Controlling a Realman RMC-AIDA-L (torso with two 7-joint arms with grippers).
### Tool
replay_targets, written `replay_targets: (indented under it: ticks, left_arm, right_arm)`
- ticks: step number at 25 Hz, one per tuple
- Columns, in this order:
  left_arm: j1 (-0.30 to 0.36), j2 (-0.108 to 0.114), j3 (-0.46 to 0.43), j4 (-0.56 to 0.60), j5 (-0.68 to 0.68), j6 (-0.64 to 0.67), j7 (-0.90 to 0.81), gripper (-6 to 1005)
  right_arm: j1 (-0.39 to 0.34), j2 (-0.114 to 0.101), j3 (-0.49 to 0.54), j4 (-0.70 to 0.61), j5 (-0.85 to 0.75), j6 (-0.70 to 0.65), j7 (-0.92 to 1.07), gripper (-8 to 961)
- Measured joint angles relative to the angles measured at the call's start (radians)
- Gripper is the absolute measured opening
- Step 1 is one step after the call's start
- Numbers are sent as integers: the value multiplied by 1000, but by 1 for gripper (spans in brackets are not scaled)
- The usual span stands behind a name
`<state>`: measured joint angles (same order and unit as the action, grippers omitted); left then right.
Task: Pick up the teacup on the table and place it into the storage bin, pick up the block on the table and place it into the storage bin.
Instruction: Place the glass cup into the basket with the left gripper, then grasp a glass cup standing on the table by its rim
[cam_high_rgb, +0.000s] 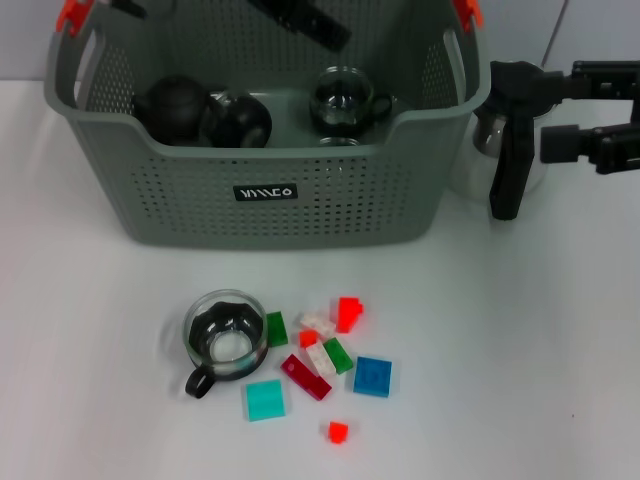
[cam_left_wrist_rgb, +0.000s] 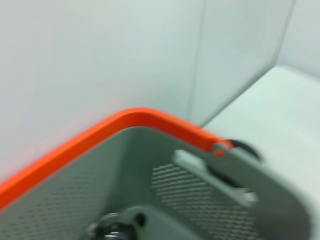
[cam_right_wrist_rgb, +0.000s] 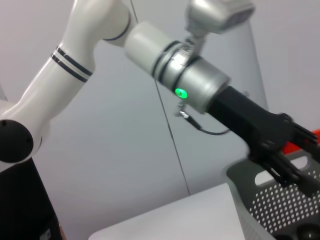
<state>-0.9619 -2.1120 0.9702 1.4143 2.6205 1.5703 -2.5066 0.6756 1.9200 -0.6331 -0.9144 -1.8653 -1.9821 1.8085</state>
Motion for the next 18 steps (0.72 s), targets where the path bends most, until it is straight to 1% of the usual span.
replay_targets:
  ticks: [2, 6, 8, 13, 18]
  left_arm:
    - [9, 4, -52, 44, -52, 76, -2, 893]
    - [35, 7, -165, 87, -122, 239, -11, 892]
    - [59, 9, -192, 104, -130, 300, -31, 892]
    - [136, 14, -196, 141, -130, 404, -63, 891]
    - [223, 32, -198, 144, -121, 433, -71, 891]
  right_arm:
    - [-4, -4, 1, 2, 13, 0, 0, 898]
    - [-7, -7, 11, 3, 19, 0, 0, 898]
    - [-7, -7, 11, 3, 19, 0, 1, 898]
    - [-7, -7, -18, 2, 16, 0, 1, 898]
    - [-3, -7, -36, -1, 17, 0, 3, 898]
